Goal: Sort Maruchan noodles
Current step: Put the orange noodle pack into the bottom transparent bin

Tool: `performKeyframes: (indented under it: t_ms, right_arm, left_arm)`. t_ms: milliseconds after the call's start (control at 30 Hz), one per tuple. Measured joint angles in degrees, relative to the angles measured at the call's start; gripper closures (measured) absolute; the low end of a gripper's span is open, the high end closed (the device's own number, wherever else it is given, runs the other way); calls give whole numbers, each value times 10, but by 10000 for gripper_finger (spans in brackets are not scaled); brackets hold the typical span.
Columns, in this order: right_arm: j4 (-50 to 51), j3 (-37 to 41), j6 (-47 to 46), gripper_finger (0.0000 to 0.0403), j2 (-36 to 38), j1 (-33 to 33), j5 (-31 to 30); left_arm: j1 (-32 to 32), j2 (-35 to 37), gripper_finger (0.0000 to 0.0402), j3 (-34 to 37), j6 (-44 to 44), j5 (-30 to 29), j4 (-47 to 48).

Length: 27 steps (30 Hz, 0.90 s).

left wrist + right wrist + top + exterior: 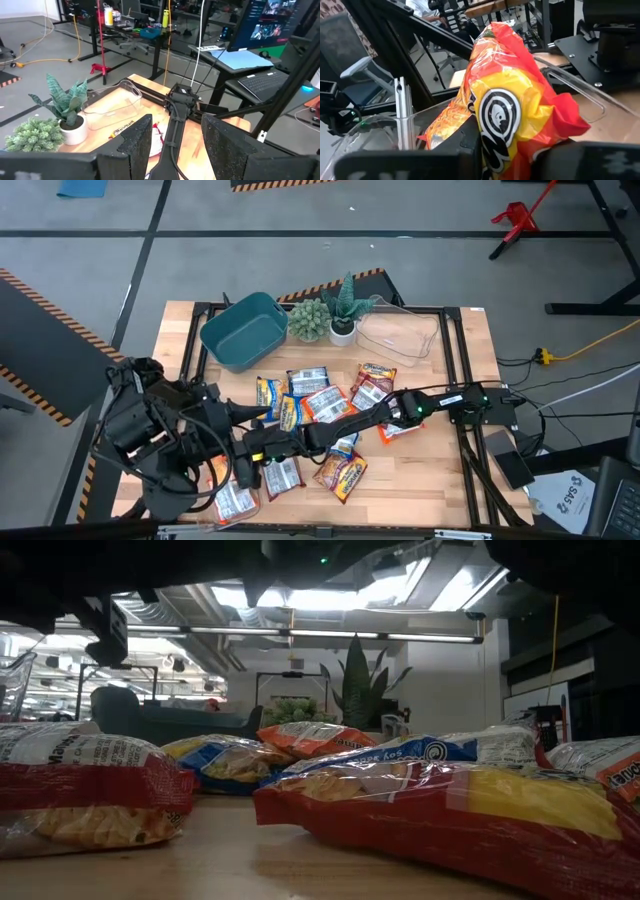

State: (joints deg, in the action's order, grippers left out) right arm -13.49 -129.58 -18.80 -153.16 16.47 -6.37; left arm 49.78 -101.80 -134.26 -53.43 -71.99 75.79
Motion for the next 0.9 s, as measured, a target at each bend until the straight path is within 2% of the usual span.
performKeyframes:
  t_ms: [467, 900]
  right_arm:
    - [-5, 0, 70, 271, 0, -1, 5]
    - [-33, -1, 181, 267, 8, -8, -12]
  left_arm:
    - [0, 0, 235, 0, 0, 2, 1]
    - [0, 0, 235, 0, -4, 26, 1]
